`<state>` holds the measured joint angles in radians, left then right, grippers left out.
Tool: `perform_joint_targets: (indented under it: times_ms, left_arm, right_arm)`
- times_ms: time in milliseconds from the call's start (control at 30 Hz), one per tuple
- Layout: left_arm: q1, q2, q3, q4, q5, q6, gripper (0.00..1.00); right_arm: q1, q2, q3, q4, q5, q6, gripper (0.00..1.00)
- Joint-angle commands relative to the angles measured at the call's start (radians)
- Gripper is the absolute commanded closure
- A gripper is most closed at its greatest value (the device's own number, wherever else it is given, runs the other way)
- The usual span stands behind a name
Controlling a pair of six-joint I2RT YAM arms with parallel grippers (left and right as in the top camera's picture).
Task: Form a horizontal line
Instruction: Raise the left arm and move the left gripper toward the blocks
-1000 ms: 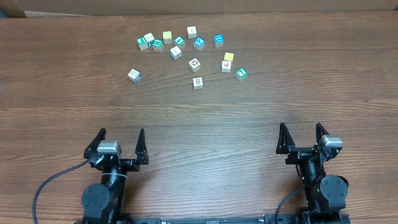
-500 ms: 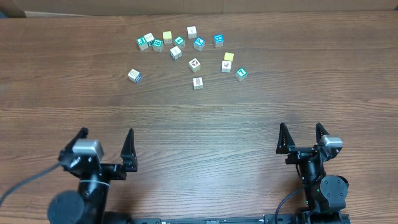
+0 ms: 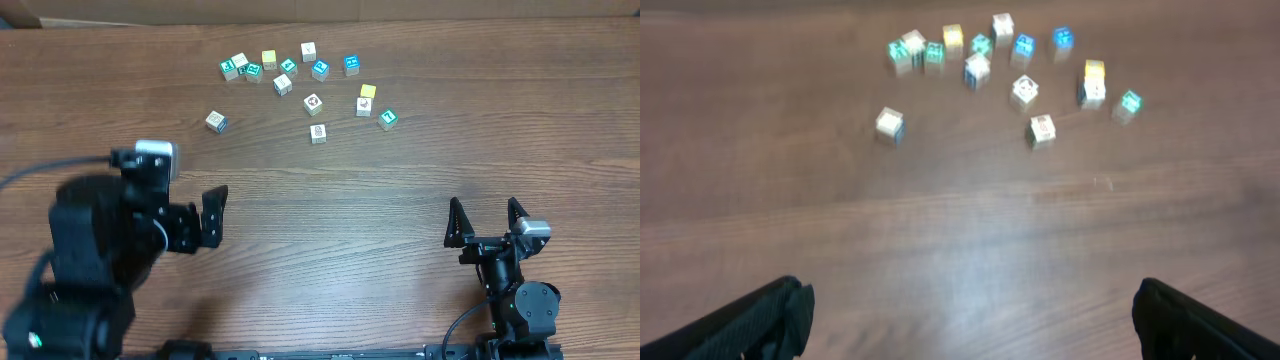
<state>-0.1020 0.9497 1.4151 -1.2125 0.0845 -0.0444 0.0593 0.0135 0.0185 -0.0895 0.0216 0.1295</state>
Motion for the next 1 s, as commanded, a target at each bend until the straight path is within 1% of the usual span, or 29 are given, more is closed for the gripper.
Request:
perform_joint_targets:
  times_ms: [0, 133, 367, 467, 800, 900, 967]
  left_arm:
    - [0.005, 0.115, 0.150, -0.067, 0.021, 0.022, 0.00]
    - [0.005, 0.205, 0.184, -0.088, 0.039, -0.012, 0.00]
    - [0.004, 0.313, 0.184, -0.127, 0.051, -0.020, 0.01]
    - [0.004, 0.340, 0.183, -0.129, 0.050, -0.042, 0.01]
    - [0.004, 0.388, 0.183, -0.121, 0.051, -0.042, 0.00]
    - [0.003, 0.400, 0.183, -0.118, 0.050, -0.060, 0.05]
    - [0.004, 0.407, 0.183, -0.118, 0.051, -0.078, 0.04]
  right_arm:
    - [-0.005, -0.011, -0.010, 0.005, -0.009, -0.007, 0.00]
    - [-0.005, -0.011, -0.010, 0.006, -0.009, -0.008, 0.00]
    - [-0.005, -0.011, -0.011, 0.005, -0.009, -0.007, 0.00]
    - [-0.005, -0.011, -0.010, 0.005, -0.009, -0.007, 0.00]
    - [-0.005, -0.011, -0.011, 0.006, -0.009, -0.007, 0.00]
    - [-0.005, -0.011, -0.010, 0.005, -0.009, -0.007, 0.00]
    - [-0.005, -0.011, -0.010, 0.005, -0.009, -0.008, 0.00]
